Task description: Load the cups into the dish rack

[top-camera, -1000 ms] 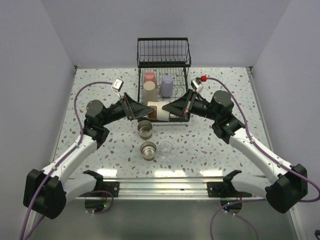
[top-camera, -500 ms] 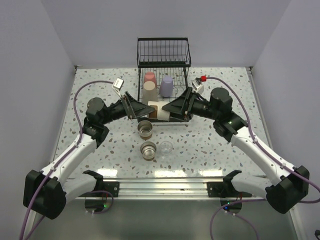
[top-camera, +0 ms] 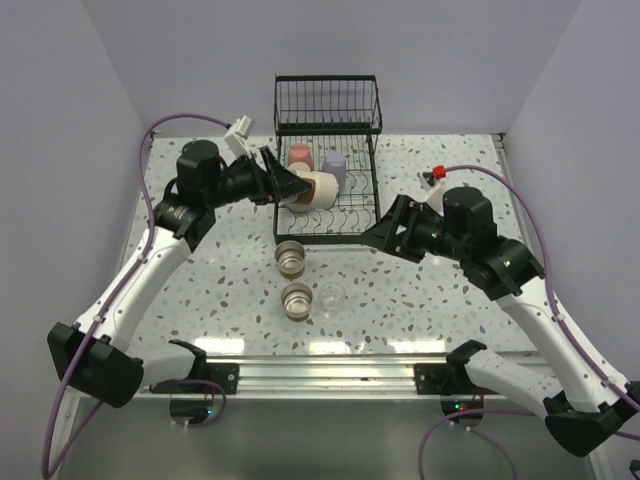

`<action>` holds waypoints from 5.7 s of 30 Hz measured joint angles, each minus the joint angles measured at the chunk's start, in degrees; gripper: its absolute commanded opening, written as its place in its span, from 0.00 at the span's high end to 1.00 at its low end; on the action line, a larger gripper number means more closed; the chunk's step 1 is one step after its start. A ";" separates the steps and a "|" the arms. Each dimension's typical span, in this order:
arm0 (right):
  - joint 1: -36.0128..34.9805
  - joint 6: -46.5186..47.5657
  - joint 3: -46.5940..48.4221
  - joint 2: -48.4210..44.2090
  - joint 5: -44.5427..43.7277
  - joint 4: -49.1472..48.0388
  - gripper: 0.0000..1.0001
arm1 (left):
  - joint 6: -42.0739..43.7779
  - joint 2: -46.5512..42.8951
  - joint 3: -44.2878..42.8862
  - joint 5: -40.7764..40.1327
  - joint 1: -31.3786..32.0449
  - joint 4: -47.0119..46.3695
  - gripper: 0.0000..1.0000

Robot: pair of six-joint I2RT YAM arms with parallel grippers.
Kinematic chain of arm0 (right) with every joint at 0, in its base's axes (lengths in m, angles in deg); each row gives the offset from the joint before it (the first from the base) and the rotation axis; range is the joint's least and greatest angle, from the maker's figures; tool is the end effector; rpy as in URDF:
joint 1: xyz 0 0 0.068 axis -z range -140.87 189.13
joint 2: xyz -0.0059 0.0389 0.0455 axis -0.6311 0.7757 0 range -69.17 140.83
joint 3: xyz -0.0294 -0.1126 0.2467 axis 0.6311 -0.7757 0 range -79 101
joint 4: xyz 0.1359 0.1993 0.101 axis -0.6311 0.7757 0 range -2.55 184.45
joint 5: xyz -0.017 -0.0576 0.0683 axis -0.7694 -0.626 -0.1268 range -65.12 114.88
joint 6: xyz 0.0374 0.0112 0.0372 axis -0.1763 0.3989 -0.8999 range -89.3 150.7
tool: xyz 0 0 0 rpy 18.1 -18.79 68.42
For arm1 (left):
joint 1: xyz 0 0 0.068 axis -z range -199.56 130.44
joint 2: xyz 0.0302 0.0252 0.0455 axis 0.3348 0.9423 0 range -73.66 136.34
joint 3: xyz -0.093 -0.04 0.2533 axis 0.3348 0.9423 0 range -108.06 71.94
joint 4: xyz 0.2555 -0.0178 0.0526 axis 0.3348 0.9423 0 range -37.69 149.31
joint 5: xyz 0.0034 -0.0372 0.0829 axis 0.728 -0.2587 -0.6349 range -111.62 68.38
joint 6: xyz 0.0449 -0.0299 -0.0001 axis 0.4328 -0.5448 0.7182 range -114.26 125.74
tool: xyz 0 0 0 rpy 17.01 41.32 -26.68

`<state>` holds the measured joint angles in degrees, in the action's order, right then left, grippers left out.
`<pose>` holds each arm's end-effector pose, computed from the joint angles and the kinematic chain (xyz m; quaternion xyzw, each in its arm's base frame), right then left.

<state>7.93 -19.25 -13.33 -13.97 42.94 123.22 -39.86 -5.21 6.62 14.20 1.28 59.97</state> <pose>0.1627 0.1115 0.3877 0.0530 0.8368 0.4445 0.3152 0.2468 -0.1164 0.3863 0.0343 0.7581 -0.5306 0.3776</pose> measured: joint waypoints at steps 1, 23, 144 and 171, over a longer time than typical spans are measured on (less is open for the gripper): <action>0.00 0.79 0.00 -0.63 -0.92 1.95 0.27 | 2.38 1.81 -2.93 -1.66 -0.04 2.86 1.00; 0.02 10.14 0.00 -3.50 -8.44 15.96 0.30 | 24.87 27.82 -26.75 -37.05 10.32 33.05 1.00; -22.86 16.59 4.94 40.19 -13.99 4.55 0.58 | 19.54 3.34 -14.47 -52.30 10.75 42.84 0.04; -24.26 18.03 7.04 42.95 -21.70 8.37 1.00 | 21.05 4.63 -14.43 -52.30 10.75 42.77 0.04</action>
<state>-16.33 -1.22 -6.29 28.98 21.24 131.59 -18.81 -0.58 -7.81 -38.11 12.03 102.74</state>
